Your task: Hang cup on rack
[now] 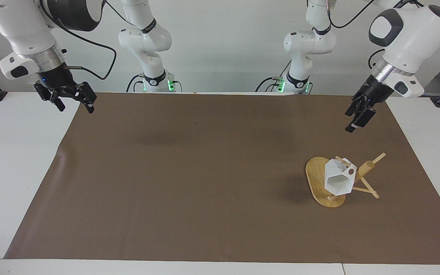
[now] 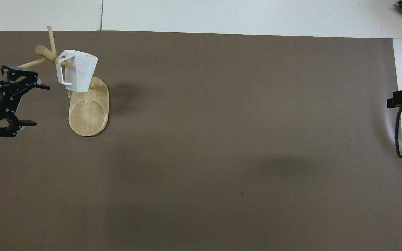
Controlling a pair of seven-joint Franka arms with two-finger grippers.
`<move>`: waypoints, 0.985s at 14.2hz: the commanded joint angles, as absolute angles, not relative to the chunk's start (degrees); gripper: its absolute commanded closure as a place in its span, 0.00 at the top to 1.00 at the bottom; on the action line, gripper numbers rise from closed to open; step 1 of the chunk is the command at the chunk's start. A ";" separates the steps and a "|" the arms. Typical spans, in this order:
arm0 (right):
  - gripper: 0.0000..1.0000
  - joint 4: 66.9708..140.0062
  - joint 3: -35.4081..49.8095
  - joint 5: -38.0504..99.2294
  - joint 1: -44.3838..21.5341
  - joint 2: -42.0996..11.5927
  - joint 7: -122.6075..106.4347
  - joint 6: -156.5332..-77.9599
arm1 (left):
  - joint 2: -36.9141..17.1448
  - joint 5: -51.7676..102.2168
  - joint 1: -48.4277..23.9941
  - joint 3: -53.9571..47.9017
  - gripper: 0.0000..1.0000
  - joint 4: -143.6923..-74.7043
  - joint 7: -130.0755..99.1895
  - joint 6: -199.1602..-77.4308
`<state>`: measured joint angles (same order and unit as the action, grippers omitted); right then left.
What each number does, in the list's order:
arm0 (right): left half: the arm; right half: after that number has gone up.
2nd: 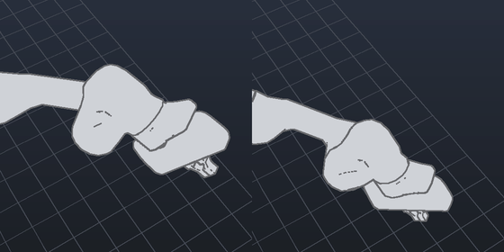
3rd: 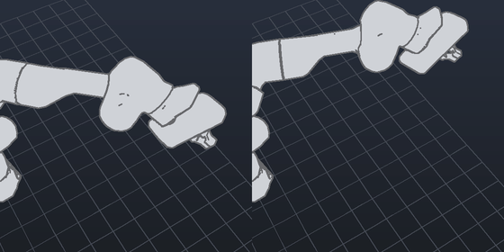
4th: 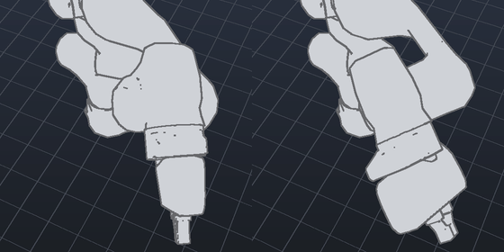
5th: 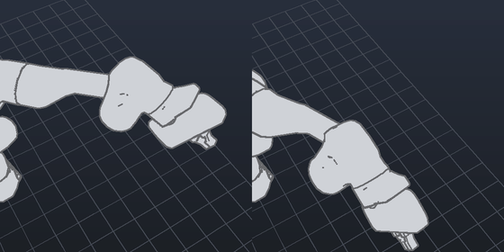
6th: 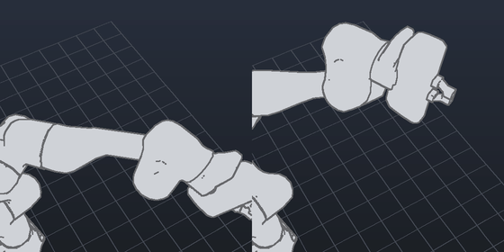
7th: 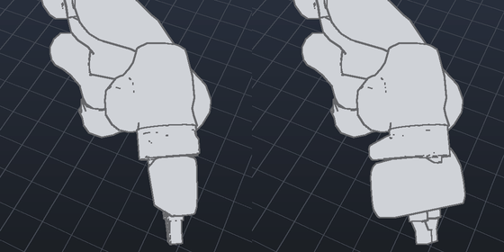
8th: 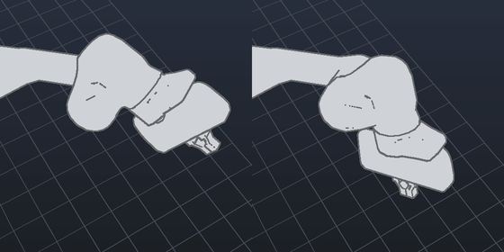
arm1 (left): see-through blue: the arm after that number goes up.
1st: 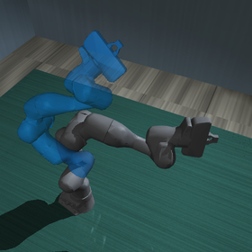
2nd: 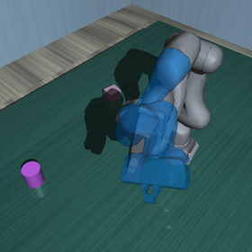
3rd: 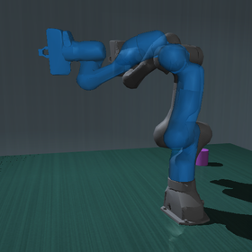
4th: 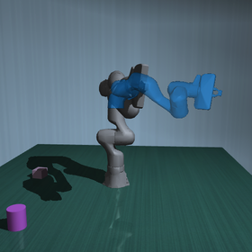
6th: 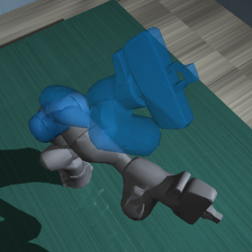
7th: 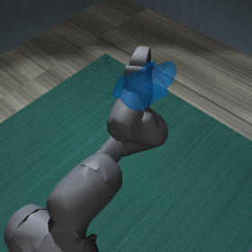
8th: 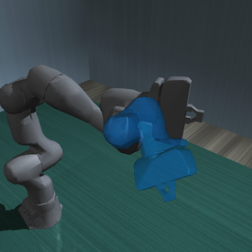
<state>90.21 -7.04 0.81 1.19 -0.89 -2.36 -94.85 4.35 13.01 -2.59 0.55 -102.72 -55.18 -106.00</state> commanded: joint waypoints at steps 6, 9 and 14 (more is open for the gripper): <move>1.00 91.58 -7.03 -0.17 1.32 0.00 -2.99 -95.71 | 2.55 1.69 -5.27 -0.35 1.00 -95.28 -24.38 -98.26; 1.00 91.58 -7.03 -0.09 1.32 0.00 -2.99 -95.63 | 1.85 -0.44 -5.45 -0.26 1.00 -93.53 -12.96 -95.47; 1.00 91.58 -7.03 -0.09 1.32 0.00 -2.99 -95.62 | 2.63 -0.27 -4.57 0.09 1.00 -91.23 2.44 -88.86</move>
